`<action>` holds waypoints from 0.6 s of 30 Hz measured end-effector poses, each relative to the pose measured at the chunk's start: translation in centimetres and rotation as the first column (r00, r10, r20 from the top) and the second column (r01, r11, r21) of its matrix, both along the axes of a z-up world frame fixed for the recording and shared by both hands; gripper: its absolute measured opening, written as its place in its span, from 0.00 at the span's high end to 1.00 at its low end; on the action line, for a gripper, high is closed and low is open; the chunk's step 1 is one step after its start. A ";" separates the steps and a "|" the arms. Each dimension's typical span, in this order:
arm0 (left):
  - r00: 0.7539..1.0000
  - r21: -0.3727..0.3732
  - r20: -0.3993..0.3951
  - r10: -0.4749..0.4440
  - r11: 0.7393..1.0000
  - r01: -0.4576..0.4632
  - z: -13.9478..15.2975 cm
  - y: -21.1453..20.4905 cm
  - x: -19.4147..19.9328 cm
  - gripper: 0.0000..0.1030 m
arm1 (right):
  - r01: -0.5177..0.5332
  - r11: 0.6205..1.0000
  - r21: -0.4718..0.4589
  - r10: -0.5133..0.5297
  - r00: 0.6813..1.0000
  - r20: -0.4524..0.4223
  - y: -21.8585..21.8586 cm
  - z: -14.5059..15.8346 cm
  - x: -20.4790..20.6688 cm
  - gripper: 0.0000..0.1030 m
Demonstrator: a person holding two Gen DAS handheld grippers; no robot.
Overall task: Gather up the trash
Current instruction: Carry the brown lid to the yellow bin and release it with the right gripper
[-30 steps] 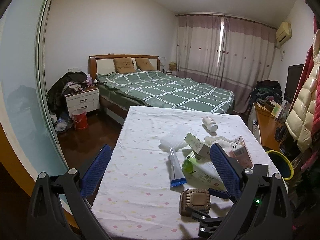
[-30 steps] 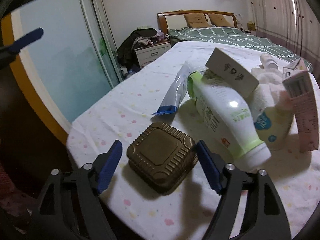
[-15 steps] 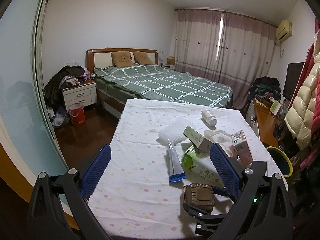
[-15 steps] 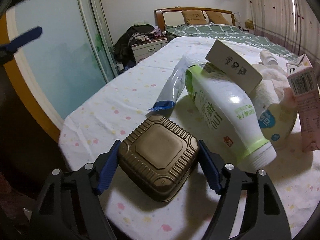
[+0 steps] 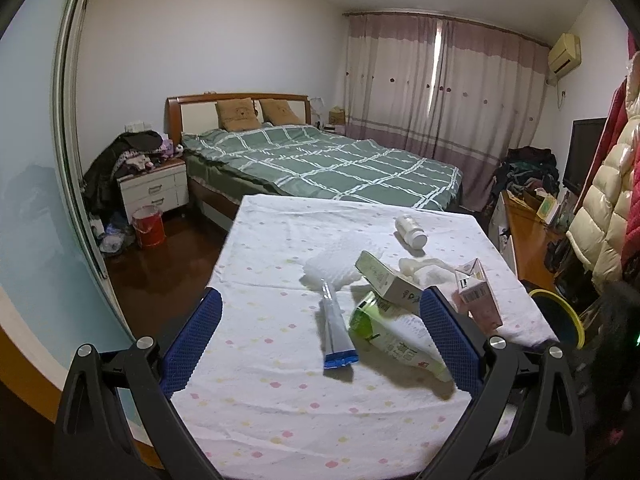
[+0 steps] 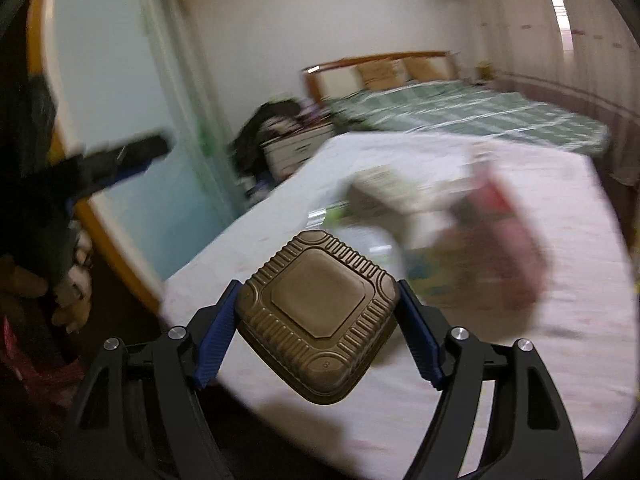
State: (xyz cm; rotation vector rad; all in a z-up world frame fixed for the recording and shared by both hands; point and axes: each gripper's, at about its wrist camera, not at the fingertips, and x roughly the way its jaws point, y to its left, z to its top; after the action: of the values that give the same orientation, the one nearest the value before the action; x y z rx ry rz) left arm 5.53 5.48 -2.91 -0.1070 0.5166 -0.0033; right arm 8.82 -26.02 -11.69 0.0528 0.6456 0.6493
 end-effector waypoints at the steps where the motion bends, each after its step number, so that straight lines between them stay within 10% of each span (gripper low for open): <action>1: 1.000 -0.007 -0.006 -0.003 1.000 0.003 -0.2 -0.1 0.3 0.05 | 0.057 0.998 -0.001 -0.057 0.998 0.010 -1.9 0.3 0.3 0.30; 10: 0.998 -0.055 -0.055 -0.033 0.998 0.030 -1.7 -2.6 3.1 0.05 | 0.544 0.836 -0.062 -0.545 0.839 0.015 -20.2 -0.4 3.6 0.30; 18: 0.995 -0.038 -0.084 -0.060 0.998 0.057 -2.1 -5.4 5.3 0.05 | 0.708 0.684 -0.174 -0.725 0.687 -0.050 -30.4 -5.0 8.0 0.29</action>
State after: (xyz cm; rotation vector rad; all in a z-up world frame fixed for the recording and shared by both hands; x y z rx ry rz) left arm 10.84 0.06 -5.05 -0.1270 0.6050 -0.0652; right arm 16.80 -56.41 -16.72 0.2053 0.7153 -0.1787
